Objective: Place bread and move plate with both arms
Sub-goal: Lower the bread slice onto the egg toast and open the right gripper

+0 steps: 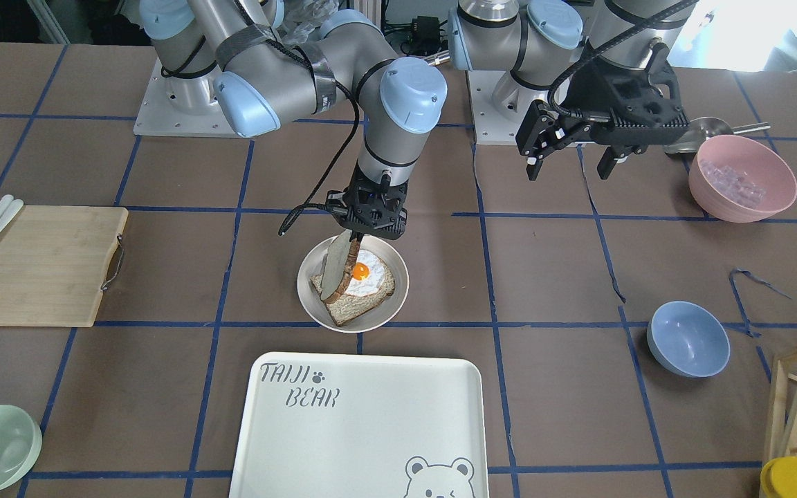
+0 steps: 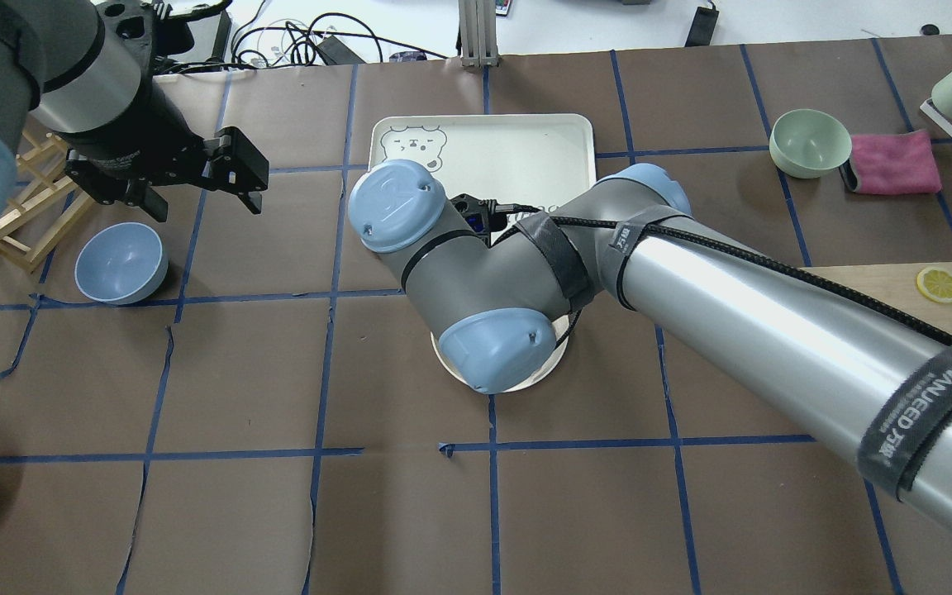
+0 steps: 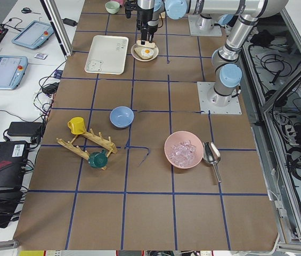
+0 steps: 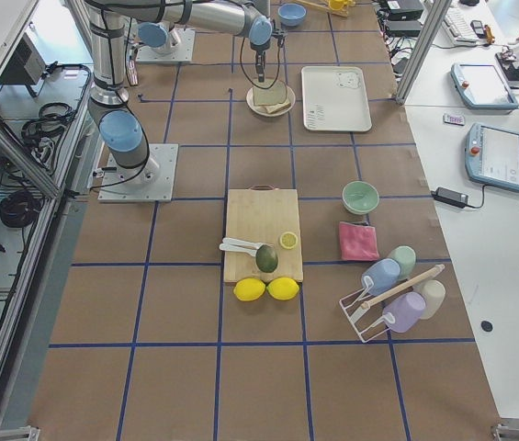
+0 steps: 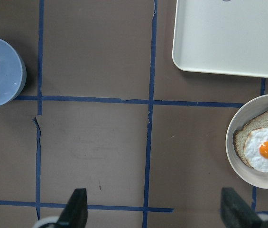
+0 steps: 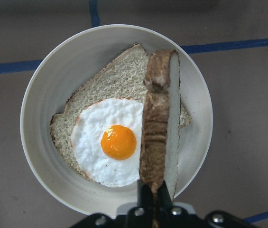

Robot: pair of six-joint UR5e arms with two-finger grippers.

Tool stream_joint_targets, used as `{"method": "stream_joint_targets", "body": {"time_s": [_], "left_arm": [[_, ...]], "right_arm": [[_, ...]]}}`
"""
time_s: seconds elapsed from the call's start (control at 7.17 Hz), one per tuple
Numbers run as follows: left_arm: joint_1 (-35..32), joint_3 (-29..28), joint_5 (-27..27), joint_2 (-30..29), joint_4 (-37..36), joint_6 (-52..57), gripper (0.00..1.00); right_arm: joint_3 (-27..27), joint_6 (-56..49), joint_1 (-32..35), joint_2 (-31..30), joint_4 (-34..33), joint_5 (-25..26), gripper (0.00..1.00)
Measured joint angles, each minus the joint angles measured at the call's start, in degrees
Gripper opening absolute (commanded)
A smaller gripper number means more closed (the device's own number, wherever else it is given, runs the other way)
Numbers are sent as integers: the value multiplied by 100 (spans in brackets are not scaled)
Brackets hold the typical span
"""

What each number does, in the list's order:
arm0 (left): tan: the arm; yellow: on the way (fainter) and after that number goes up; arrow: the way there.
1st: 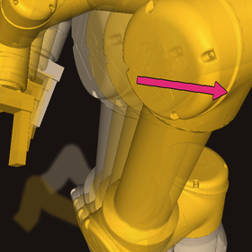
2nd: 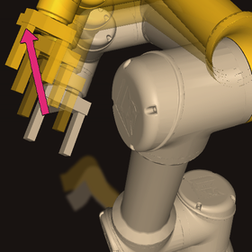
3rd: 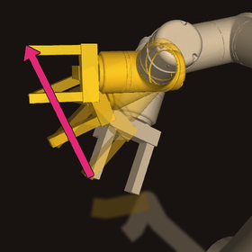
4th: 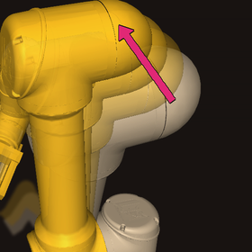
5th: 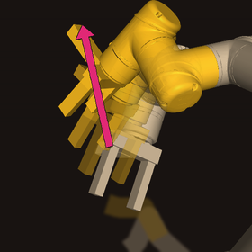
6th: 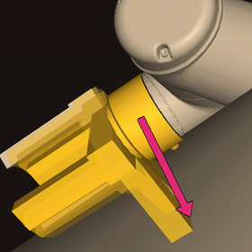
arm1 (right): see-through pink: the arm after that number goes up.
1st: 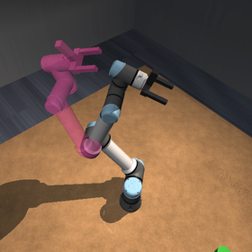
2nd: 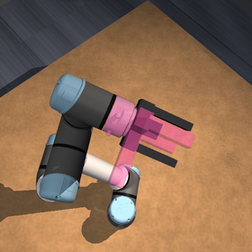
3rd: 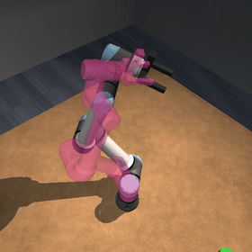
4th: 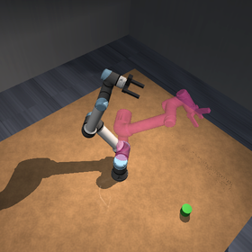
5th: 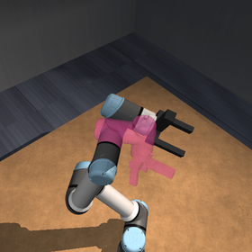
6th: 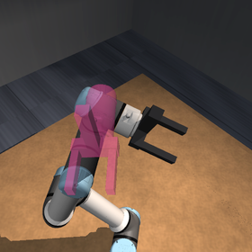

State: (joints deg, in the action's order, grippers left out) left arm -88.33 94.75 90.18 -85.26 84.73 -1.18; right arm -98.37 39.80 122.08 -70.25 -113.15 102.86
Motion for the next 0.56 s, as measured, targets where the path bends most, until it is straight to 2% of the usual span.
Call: {"method": "stream_joint_targets", "body": {"time_s": [0.28, 0.42, 0.56], "left_arm": [[0, 0, 0, 0, 0, 3, 100], [0, 0, 0, 0, 0, 4, 100], [0, 0, 0, 0, 0, 4, 100]], "right_arm": [[-1, 105, 0, 82, -28, -46, 0], [8, 242, 0, 128, -34, -62, 17], [14, 359, 0, 148, -35, -74, 25]]}}
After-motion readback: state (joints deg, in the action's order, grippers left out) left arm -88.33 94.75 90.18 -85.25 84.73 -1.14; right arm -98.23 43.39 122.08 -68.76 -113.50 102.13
